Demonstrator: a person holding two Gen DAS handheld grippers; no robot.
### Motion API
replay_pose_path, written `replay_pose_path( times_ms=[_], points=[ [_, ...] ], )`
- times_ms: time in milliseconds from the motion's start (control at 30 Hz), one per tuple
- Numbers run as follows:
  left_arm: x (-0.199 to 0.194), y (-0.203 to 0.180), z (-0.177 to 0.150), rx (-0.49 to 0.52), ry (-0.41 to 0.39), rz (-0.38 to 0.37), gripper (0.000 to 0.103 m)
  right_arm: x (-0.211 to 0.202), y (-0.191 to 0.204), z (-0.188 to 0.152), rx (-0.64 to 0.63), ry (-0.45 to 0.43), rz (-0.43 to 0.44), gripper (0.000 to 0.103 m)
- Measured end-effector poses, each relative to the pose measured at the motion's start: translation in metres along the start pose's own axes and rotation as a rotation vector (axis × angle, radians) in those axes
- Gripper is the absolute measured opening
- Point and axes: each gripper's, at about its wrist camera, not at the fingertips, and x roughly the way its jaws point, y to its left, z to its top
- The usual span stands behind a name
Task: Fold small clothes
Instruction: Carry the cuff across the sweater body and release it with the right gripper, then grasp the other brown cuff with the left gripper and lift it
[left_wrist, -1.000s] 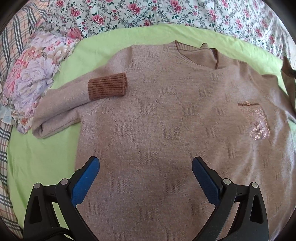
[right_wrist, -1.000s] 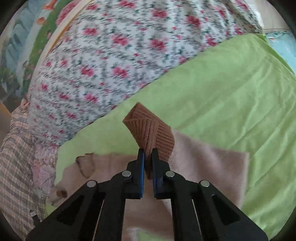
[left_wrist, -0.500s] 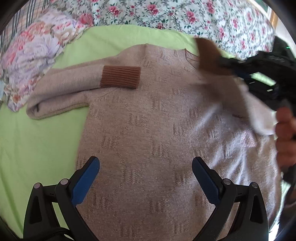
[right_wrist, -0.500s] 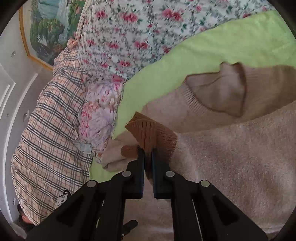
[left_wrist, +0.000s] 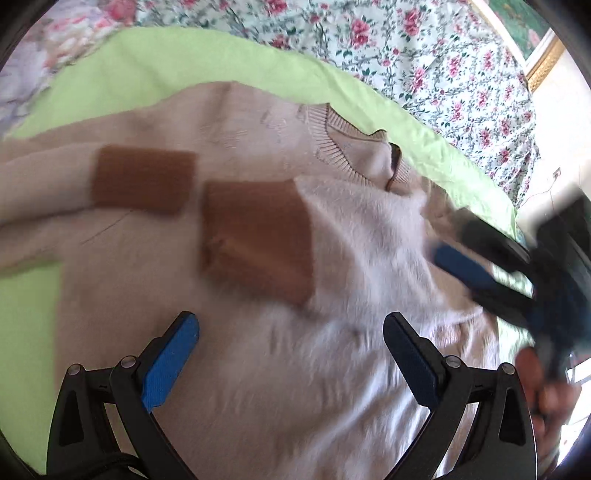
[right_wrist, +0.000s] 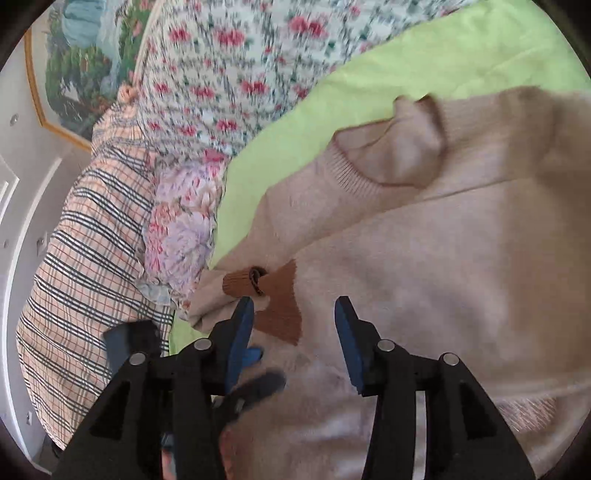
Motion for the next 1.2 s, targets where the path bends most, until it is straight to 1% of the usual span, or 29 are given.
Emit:
replay_pose_path(
  times_ms=[67,100,167,200,233,267,333,367,400,433,533,600,633,667,733,800,833,867,900,933,967,1000,1033,1100,1133,1200],
  points=[
    [0.018,0.0,0.014,-0.01,0.007,0.01,0.099,-0.031,-0.008,-0.011,0.008,-0.045,-0.025,0.047],
    [0.022,0.0,0.018,-0.006,-0.007,0.021,0.095,-0.041,-0.011,-0.015,0.015,-0.062,-0.045,0.047],
    [0.025,-0.004,0.024,0.031,-0.053,0.048,0.061,-0.064,-0.021,-0.024,0.034,-0.097,-0.079,0.047],
    [0.027,-0.007,0.027,0.05,-0.053,0.05,0.019,-0.075,-0.027,-0.027,0.046,-0.115,-0.102,0.047],
    [0.027,-0.007,0.029,0.053,-0.045,0.039,0.009,-0.083,-0.032,-0.029,0.055,-0.128,-0.128,0.047],
    [0.021,-0.008,0.03,0.057,-0.064,0.042,0.007,-0.092,-0.037,-0.03,0.058,-0.142,-0.159,0.047],
    [-0.006,-0.01,0.028,0.087,-0.167,0.078,0.008,-0.112,-0.051,-0.028,0.06,-0.178,-0.238,0.047],
    [-0.016,-0.007,0.027,0.094,-0.203,0.095,0.008,-0.118,-0.057,-0.026,0.063,-0.191,-0.268,0.047],
    [-0.02,-0.004,0.026,0.092,-0.217,0.11,0.008,-0.124,-0.066,-0.023,0.073,-0.206,-0.308,0.047],
    [-0.018,0.003,0.025,0.092,-0.209,0.118,0.008,-0.127,-0.075,-0.017,0.09,-0.213,-0.334,0.047],
    [-0.008,0.015,0.022,0.095,-0.162,0.131,0.008,-0.126,-0.097,0.003,0.125,-0.226,-0.371,0.047],
    [-0.008,0.014,0.019,0.099,-0.167,0.132,0.008,-0.121,-0.109,0.02,0.13,-0.225,-0.403,0.048],
    [-0.008,0.014,0.018,0.098,-0.171,0.133,0.008,-0.116,-0.114,0.028,0.127,-0.219,-0.418,0.052],
    [-0.008,0.013,0.018,0.096,-0.174,0.133,0.008,-0.108,-0.12,0.039,0.127,-0.204,-0.452,0.059],
    [-0.009,0.015,0.016,0.092,-0.167,0.137,0.008,-0.092,-0.132,0.053,0.128,-0.159,-0.496,0.068],
    [-0.006,0.015,0.014,0.099,-0.155,0.148,0.008,-0.079,-0.142,0.061,0.125,-0.123,-0.481,0.068],
    [-0.004,0.014,0.012,0.107,-0.151,0.157,0.008,-0.074,-0.141,0.063,0.092,-0.106,-0.485,0.062],
    [-0.003,0.012,0.012,0.115,-0.15,0.164,0.008,-0.071,-0.138,0.066,0.048,-0.089,-0.501,0.012],
    [-0.004,0.009,0.01,0.124,-0.15,0.167,0.008,-0.074,-0.137,0.069,0.043,-0.084,-0.493,0.01],
    [-0.004,0.006,0.01,0.134,-0.153,0.167,0.008,-0.081,-0.135,0.071,0.042,-0.107,-0.479,0.008],
    [-0.005,0.001,0.011,0.144,-0.158,0.164,0.008,-0.088,-0.132,0.072,0.025,-0.135,-0.49,0.008],
    [-0.006,-0.003,0.012,0.152,-0.165,0.158,0.008,-0.094,-0.13,0.072,0.003,-0.155,-0.523,0.008],
    [-0.005,-0.008,0.014,0.158,-0.167,0.153,0.008,-0.095,-0.132,0.069,-0.008,-0.153,-0.544,0.008],
    [0.001,-0.01,0.014,0.166,-0.157,0.168,0.008,-0.085,-0.143,0.064,0.004,-0.113,-0.574,0.008],
    [0.007,-0.009,0.014,0.169,-0.147,0.181,0.01,-0.083,-0.145,0.061,0.006,-0.111,-0.598,0.009],
    [0.009,-0.004,0.009,0.168,-0.122,0.192,0.014,-0.091,-0.136,0.052,-0.007,-0.154,-0.658,0.018]
  ],
)
